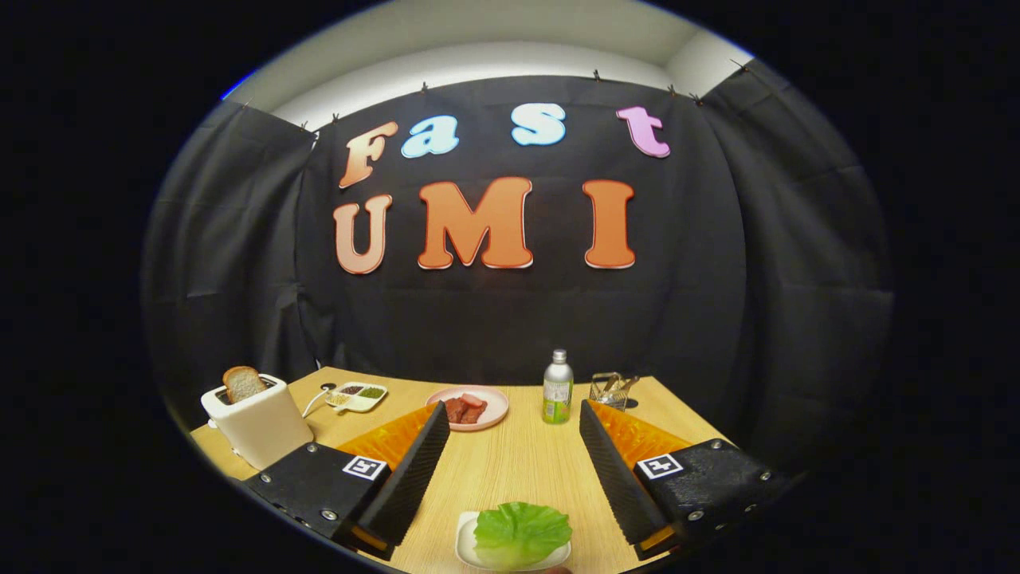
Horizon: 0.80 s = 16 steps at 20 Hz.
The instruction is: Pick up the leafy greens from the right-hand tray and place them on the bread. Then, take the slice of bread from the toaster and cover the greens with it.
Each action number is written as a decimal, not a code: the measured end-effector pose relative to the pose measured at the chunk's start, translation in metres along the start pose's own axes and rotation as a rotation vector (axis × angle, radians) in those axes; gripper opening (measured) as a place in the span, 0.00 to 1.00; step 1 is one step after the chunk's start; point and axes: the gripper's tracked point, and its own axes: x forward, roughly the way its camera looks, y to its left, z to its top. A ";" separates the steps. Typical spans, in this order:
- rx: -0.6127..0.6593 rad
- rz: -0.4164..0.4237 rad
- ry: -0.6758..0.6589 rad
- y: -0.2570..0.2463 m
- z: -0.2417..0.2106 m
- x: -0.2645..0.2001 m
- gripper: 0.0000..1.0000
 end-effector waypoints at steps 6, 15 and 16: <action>0.010 0.025 0.263 -0.001 -0.063 0.012 0.98; -0.008 0.031 0.613 0.003 -0.156 0.014 0.97; -0.012 0.028 0.644 0.001 -0.162 0.012 0.98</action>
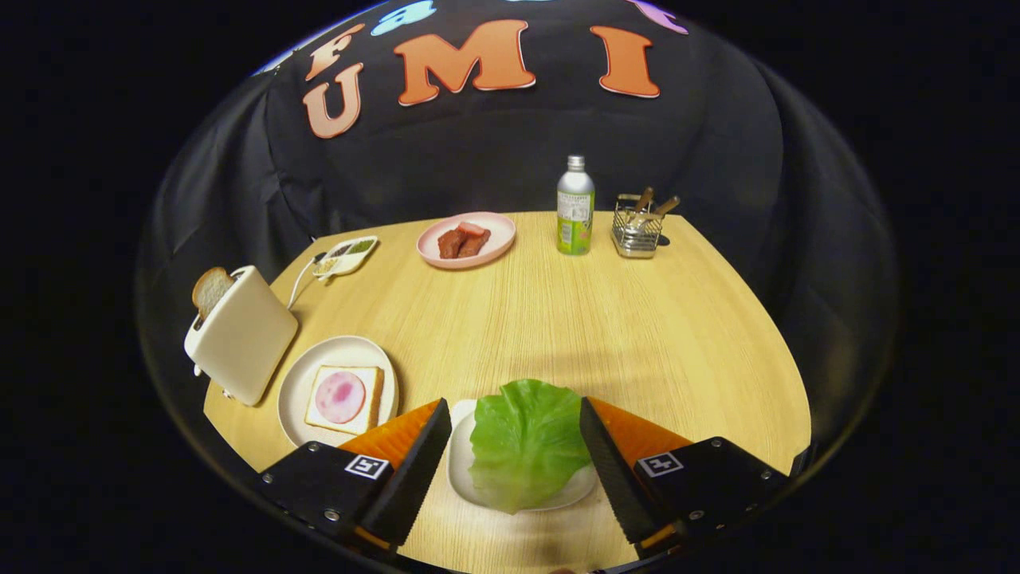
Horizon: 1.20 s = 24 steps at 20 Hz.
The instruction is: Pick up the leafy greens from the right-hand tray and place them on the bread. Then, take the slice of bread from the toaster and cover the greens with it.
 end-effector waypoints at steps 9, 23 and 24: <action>0.028 -0.006 0.243 0.004 -0.052 0.035 0.93; 0.031 -0.099 0.269 -0.011 -0.062 0.055 0.43; 0.039 -0.100 0.265 -0.014 -0.062 0.056 0.36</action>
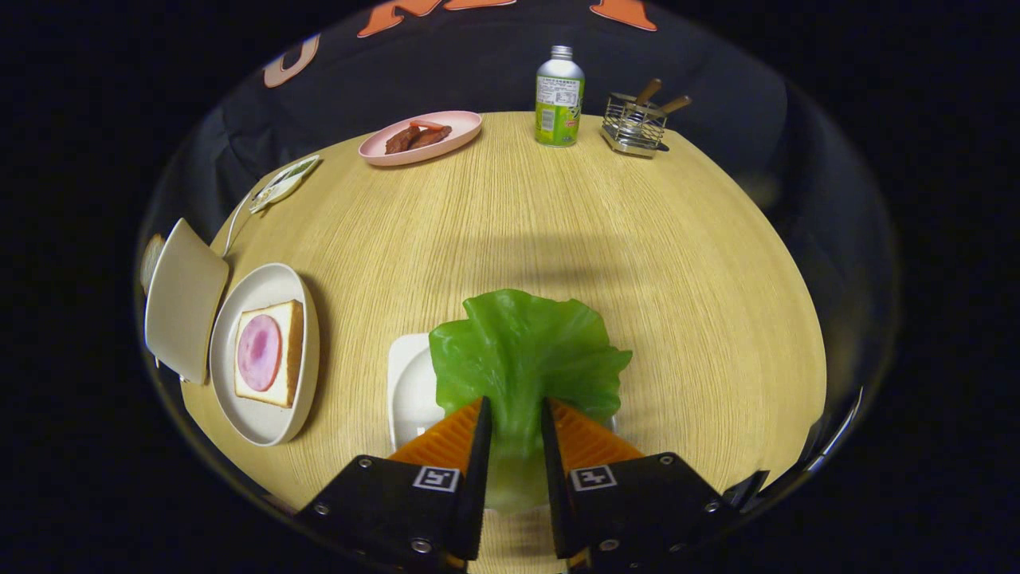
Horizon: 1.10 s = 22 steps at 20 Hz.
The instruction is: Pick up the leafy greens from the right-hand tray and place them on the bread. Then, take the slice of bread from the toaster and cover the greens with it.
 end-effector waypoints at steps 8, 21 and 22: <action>0.041 0.086 -0.081 0.016 0.020 -0.028 0.08; -0.151 0.330 -0.175 0.152 0.049 -0.077 0.08; -0.162 0.346 -0.170 0.163 0.048 -0.075 0.08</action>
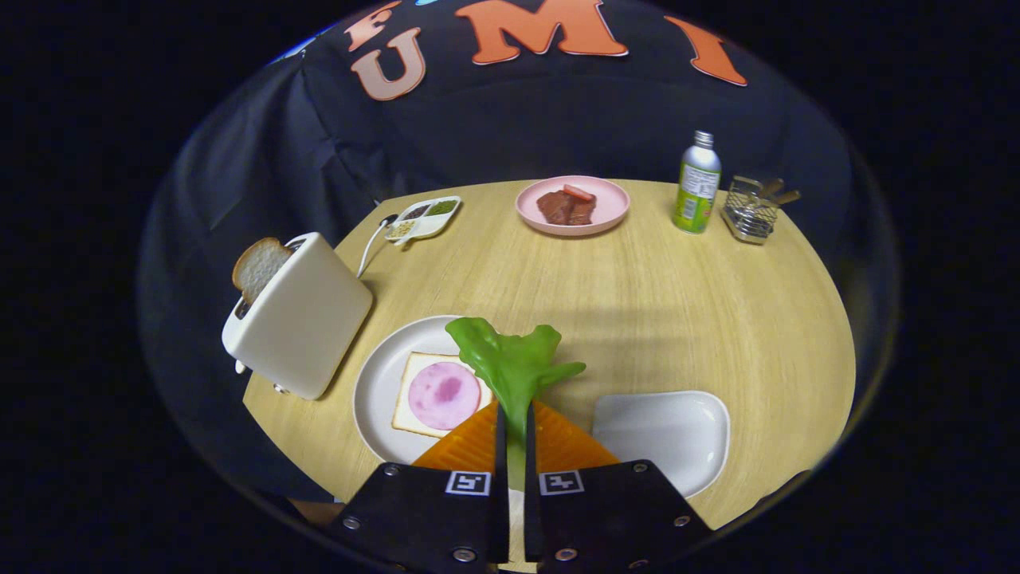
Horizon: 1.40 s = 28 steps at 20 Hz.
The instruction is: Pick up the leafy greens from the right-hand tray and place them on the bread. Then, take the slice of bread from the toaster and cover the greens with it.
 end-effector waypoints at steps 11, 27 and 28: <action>-0.003 0.073 0.074 0.035 -0.005 0.042 0.13; -0.027 0.066 0.021 0.056 0.021 0.031 0.68; -0.030 0.064 0.013 0.060 0.026 0.026 0.71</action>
